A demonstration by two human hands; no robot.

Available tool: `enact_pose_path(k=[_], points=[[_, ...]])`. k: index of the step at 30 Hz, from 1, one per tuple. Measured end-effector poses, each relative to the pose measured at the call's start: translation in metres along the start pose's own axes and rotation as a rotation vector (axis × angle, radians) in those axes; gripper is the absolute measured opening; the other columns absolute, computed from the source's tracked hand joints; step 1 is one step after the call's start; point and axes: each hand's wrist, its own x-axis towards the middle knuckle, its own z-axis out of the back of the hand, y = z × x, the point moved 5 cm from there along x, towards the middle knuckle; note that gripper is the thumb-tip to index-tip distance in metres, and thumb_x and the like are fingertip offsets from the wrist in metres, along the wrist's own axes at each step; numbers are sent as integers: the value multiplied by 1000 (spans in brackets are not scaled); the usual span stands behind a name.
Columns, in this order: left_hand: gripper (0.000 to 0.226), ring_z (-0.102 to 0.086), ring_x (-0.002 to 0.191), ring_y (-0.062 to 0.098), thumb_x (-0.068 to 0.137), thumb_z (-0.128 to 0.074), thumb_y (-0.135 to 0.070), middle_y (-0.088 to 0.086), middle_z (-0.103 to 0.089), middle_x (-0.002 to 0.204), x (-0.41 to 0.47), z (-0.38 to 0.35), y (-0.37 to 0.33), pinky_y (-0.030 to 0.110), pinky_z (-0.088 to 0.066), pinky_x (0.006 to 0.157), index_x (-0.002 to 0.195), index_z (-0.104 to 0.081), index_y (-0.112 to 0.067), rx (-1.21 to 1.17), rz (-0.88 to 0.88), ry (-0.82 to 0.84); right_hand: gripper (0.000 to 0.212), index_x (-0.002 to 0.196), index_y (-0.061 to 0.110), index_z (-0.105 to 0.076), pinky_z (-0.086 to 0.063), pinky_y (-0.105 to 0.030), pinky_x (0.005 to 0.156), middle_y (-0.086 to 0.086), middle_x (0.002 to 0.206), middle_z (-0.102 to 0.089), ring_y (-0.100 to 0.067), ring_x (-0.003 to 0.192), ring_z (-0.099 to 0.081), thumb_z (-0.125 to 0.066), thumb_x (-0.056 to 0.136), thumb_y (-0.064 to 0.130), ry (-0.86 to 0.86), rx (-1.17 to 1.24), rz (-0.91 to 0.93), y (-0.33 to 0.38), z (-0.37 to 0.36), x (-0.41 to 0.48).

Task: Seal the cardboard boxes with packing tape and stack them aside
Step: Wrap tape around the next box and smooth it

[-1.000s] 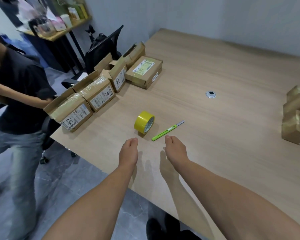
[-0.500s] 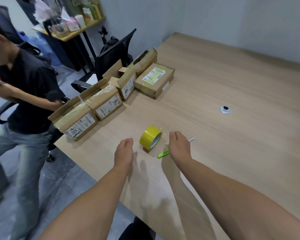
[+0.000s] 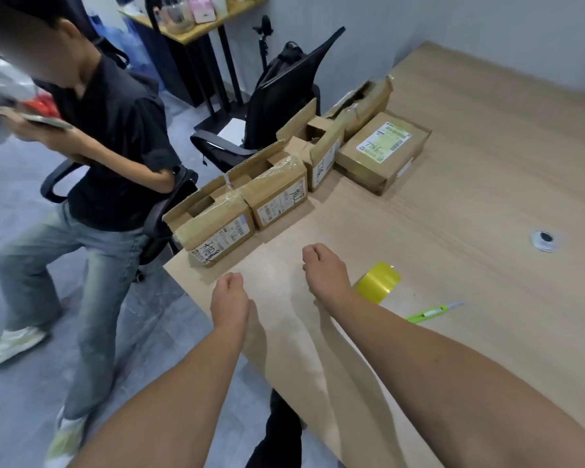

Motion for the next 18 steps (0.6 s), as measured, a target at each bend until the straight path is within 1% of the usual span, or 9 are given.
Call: enact_pose_path(k=[2,4,7,10,12,14,15,16,18], points=[[39,-52,119,29,103,-38,-35,6,-58,125,17,24,4,46,-41,105,134,-55,-18,-14,30,-49,23,94,15,-57,-39,-27,62,6,88,-56,-21,89,-55,-39,104,27,65,-37,-13,5,-25,5],[38,-53,119,31,101,-38,-37,7,-58,127,39,42,9,47,-43,105,134,-54,-24,-62,75,-92,26,108,14,-60,-38,-22,63,4,98,-57,-18,91,-52,-36,105,25,129,-75,-9,11,-50,15],[36,-57,115,33,97,-41,-42,11,-62,127,63,56,12,47,-46,103,123,-61,-28,-175,114,-144,36,135,13,-55,-42,-25,83,0,125,-57,-20,113,-53,-35,106,22,166,-94,-20,19,-74,26],[24,-52,89,22,101,-42,-38,5,-60,93,85,65,8,31,-42,77,98,-62,-24,-296,130,-179,39,143,14,-49,-41,-31,94,-2,140,-52,-24,126,-50,-37,106,19,195,-90,-51,27,-99,41],[28,-49,84,18,101,-45,-36,-2,-55,86,96,69,3,30,-40,78,106,-64,-18,-389,154,-195,46,149,19,-43,-44,-35,100,-2,151,-46,-27,132,-49,-37,104,18,187,-71,-62,30,-110,50],[32,-60,96,29,101,-48,-35,7,-66,103,107,70,0,38,-48,91,119,-65,-15,-475,153,-177,52,154,21,-35,-42,-45,112,0,156,-41,-26,137,-45,-36,103,15,176,-63,-82,31,-119,59],[35,-59,114,36,100,-49,-34,14,-65,122,112,70,-1,43,-47,102,125,-63,-13,-507,158,-165,54,155,21,-34,-39,-46,115,1,156,-41,-24,140,-42,-36,102,13,173,-59,-85,32,-123,63],[40,-53,127,35,100,-50,-33,16,-59,136,115,70,-2,46,-41,110,132,-61,-12,-533,162,-154,54,155,21,-34,-36,-44,117,1,156,-42,-22,141,-41,-37,102,12,167,-54,-79,33,-125,66],[44,-57,127,29,98,-51,-35,12,-64,132,119,68,-4,42,-46,106,135,-60,-13,-565,151,-127,54,154,21,-37,-34,-42,119,1,154,-45,-21,141,-41,-38,101,11,160,-50,-69,33,-129,71]])
